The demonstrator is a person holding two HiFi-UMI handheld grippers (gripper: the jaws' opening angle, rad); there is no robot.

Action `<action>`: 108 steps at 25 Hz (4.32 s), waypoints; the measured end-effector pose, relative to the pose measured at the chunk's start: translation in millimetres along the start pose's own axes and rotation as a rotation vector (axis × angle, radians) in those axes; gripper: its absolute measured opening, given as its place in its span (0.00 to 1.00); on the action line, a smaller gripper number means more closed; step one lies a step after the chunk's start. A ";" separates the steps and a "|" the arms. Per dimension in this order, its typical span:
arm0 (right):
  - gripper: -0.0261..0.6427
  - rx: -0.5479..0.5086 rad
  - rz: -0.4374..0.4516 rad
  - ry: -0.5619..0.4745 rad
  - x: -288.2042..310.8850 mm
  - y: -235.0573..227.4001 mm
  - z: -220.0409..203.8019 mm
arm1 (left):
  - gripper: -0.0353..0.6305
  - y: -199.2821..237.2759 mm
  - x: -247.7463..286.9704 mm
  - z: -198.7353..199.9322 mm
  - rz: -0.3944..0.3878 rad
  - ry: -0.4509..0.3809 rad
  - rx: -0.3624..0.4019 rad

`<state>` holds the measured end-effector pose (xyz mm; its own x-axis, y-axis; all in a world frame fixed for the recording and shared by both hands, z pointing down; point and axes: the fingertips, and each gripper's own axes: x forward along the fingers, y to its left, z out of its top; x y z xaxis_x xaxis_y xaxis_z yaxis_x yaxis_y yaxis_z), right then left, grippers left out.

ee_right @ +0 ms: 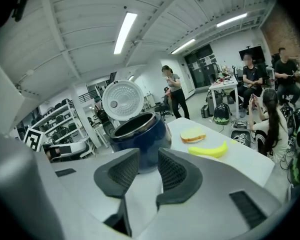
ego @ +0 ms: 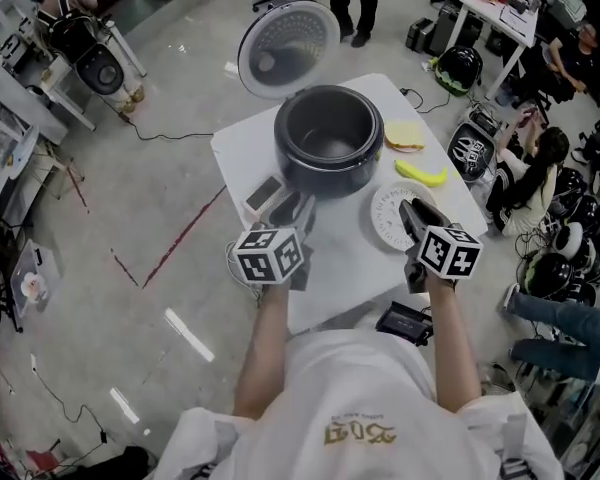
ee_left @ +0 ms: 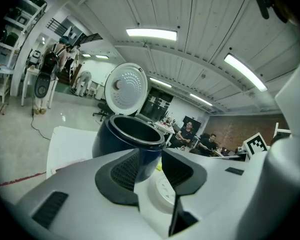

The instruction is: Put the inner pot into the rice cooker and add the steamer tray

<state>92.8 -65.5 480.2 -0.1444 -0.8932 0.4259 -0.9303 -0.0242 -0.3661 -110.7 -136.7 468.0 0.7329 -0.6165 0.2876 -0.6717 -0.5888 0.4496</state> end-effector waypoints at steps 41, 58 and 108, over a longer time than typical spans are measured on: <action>0.25 -0.054 0.024 0.389 55.7 -234.5 -81.5 | 0.33 -52.1 154.7 -194.5 0.187 0.383 -0.224; 0.25 -0.167 0.098 0.446 78.8 -250.6 -83.9 | 0.32 -63.8 177.2 -233.2 0.212 0.451 -0.342; 0.12 0.029 0.237 0.200 33.6 -200.9 42.5 | 0.14 -117.4 158.7 -94.9 0.095 0.231 -0.196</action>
<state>289.2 -109.8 532.9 -0.4221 -0.7696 0.4791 -0.8533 0.1588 -0.4967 94.7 -115.9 541.1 0.6878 -0.5161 0.5105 -0.7215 -0.4080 0.5595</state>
